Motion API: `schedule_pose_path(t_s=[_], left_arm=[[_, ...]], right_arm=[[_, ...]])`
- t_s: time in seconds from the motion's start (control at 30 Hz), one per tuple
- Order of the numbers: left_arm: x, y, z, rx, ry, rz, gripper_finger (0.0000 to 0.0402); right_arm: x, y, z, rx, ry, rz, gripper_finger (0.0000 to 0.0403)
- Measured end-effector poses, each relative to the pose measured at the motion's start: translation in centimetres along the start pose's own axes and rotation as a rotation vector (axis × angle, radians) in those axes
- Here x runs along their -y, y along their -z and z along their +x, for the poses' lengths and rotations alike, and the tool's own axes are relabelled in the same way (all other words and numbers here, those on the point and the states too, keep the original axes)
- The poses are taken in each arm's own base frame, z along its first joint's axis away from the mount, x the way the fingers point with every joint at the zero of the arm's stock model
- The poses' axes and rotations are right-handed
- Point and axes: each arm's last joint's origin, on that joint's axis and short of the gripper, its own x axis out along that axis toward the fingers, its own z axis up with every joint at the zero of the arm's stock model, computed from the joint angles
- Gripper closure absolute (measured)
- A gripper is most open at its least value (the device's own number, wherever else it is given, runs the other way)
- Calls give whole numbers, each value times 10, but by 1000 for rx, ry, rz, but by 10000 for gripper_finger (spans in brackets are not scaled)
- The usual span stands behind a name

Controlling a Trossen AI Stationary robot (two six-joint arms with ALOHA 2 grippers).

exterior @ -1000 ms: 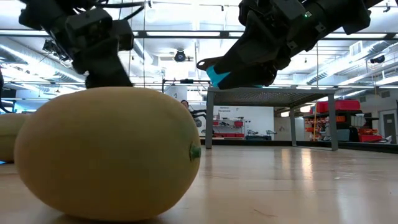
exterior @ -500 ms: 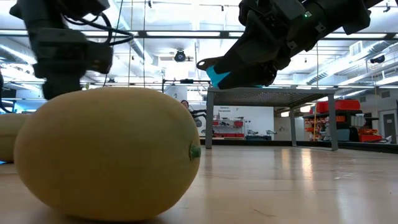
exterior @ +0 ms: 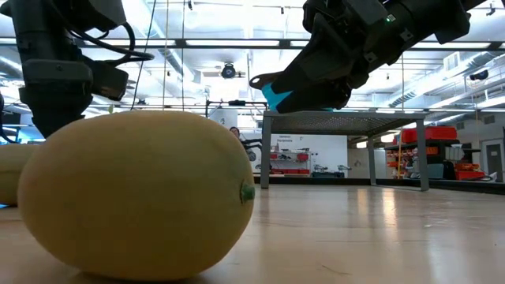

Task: Pick & Place Fruit
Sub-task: Put the yellow peach into the blue strainer bowl

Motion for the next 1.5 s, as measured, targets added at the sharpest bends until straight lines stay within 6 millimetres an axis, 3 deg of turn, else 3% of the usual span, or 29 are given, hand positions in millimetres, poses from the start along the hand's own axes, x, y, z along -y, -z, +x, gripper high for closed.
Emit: schedule_pose_path(t_s=[1.5], left_arm=[[1, 1, -1, 54, -29, -28, 143]], right_arm=[[0, 0, 0, 1, 0, 0, 121]])
